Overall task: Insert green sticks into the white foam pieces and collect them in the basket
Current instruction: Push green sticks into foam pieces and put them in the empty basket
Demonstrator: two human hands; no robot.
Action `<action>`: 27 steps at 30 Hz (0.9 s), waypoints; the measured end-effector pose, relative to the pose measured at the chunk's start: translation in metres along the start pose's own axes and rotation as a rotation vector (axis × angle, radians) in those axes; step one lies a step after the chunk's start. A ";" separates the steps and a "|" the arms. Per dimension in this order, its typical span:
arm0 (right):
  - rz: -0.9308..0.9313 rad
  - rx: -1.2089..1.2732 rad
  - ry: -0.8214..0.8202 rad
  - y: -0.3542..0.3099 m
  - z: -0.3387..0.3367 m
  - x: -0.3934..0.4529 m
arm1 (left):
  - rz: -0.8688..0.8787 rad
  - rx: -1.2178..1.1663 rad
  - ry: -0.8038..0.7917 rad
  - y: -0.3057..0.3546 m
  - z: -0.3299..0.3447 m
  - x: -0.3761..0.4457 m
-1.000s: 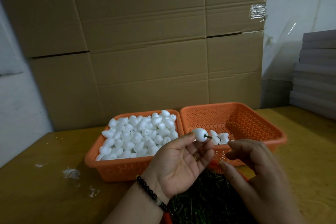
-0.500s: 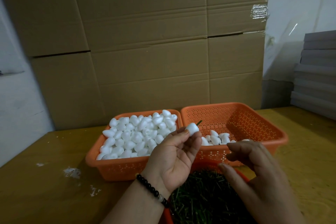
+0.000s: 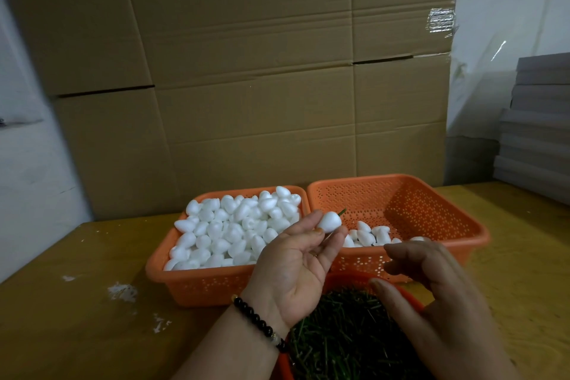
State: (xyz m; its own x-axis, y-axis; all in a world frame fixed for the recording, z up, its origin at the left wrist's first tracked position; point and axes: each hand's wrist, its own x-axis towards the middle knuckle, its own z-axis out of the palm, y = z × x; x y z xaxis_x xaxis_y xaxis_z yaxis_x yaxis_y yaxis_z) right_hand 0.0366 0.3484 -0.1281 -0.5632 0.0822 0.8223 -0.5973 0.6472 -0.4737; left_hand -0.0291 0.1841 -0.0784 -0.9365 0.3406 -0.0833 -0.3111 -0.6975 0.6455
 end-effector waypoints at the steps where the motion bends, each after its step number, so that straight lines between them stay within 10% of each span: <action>1: -0.001 -0.011 -0.003 0.000 0.000 0.000 | 0.029 0.038 0.003 -0.001 -0.001 0.001; 11: 0.004 -0.023 -0.005 -0.001 -0.001 0.000 | 0.241 0.424 -0.009 -0.009 -0.006 0.001; 27: 0.009 -0.034 -0.014 -0.004 -0.001 0.000 | 0.009 0.185 -0.073 0.001 0.004 -0.005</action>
State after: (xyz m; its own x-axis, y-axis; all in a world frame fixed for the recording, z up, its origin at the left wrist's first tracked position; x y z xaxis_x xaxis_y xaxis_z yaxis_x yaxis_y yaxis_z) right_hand 0.0397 0.3469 -0.1259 -0.5764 0.0780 0.8134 -0.5724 0.6719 -0.4701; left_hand -0.0243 0.1844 -0.0740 -0.9227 0.3846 -0.0259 -0.2614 -0.5748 0.7754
